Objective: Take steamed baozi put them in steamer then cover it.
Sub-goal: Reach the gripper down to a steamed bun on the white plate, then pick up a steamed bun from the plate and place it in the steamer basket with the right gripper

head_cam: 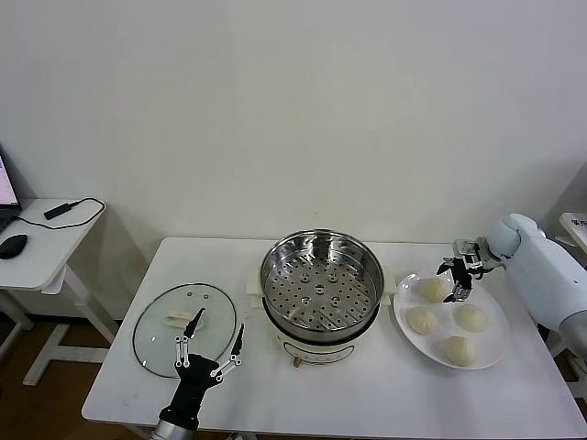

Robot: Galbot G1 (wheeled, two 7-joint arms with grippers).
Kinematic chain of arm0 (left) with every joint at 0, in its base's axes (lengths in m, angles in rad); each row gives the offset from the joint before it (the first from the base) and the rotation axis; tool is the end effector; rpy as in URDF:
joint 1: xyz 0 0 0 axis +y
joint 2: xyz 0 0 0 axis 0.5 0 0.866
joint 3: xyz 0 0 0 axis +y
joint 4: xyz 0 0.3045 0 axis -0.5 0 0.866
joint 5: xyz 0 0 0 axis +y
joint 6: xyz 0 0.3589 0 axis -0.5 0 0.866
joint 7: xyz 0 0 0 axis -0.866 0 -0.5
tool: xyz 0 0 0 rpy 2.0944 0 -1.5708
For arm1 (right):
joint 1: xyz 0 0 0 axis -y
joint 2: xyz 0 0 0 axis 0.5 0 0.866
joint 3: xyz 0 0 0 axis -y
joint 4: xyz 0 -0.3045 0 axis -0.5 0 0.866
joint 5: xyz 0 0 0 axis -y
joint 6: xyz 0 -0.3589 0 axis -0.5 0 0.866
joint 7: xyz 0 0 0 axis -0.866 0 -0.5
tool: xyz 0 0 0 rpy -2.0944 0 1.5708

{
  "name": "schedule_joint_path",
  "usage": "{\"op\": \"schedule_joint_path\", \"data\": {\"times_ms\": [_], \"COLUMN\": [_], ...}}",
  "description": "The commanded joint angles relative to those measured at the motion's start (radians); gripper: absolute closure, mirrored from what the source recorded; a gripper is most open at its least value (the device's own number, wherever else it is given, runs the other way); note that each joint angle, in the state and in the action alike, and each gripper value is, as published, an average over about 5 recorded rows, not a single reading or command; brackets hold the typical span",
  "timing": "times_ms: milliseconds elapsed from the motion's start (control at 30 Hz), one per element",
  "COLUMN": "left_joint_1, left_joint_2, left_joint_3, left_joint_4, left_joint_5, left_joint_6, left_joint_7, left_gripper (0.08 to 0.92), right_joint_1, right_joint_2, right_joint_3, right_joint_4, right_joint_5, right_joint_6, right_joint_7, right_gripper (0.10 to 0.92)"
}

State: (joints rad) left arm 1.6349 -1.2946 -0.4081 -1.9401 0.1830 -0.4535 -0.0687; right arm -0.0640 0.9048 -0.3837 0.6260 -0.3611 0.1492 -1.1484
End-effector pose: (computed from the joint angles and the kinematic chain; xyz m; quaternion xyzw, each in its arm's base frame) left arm 0.1775 0.0106 -0.3332 0.1292 0.9730 0.1483 0.1210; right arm 0.5466 -0.2376 -0.2085 0.4654 -0.5974 0.5074 0.4113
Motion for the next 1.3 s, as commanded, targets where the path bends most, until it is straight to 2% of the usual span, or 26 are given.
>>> {"op": "schedule_joint_path", "data": {"times_ms": [33,333,533,800,1000,1300], "left_joint_1": [-0.001,0.001,-0.001,-0.001,0.004,0.006], "left_joint_2": [0.001,0.003,0.006,0.004,0.005,0.004], "left_joint_3": [-0.004,-0.008,-0.007,-0.001,-0.006,-0.005], "left_joint_4": [0.002,0.0,-0.008,-0.019,-0.026,-0.029], "left_joint_5": [-0.001,-0.002,-0.003,-0.003,-0.004,-0.006], "left_joint_6": [-0.001,-0.003,-0.001,0.0,-0.002,-0.005], "left_joint_7": [0.0,-0.001,-0.001,-0.002,-0.003,-0.004], "left_gripper": [0.177,0.177,0.177,0.177,0.177,0.177], "right_joint_1": [0.007,0.008,0.073,0.324,0.483,0.556], "right_joint_2": [0.01,-0.015,-0.118,-0.2,-0.162,-0.054], "right_joint_3": [-0.001,-0.03,-0.128,-0.323,-0.46,-0.548], "right_joint_4": [-0.022,0.041,0.272,0.594,0.733,0.844], "right_joint_5": [-0.02,0.016,0.13,0.203,0.23,0.178], "right_joint_6": [0.005,0.006,0.022,0.248,0.386,0.46], "right_joint_7": [0.006,-0.004,-0.035,-0.082,-0.108,-0.119], "right_gripper": [0.302,0.374,0.38,0.371,0.372,0.374]}}
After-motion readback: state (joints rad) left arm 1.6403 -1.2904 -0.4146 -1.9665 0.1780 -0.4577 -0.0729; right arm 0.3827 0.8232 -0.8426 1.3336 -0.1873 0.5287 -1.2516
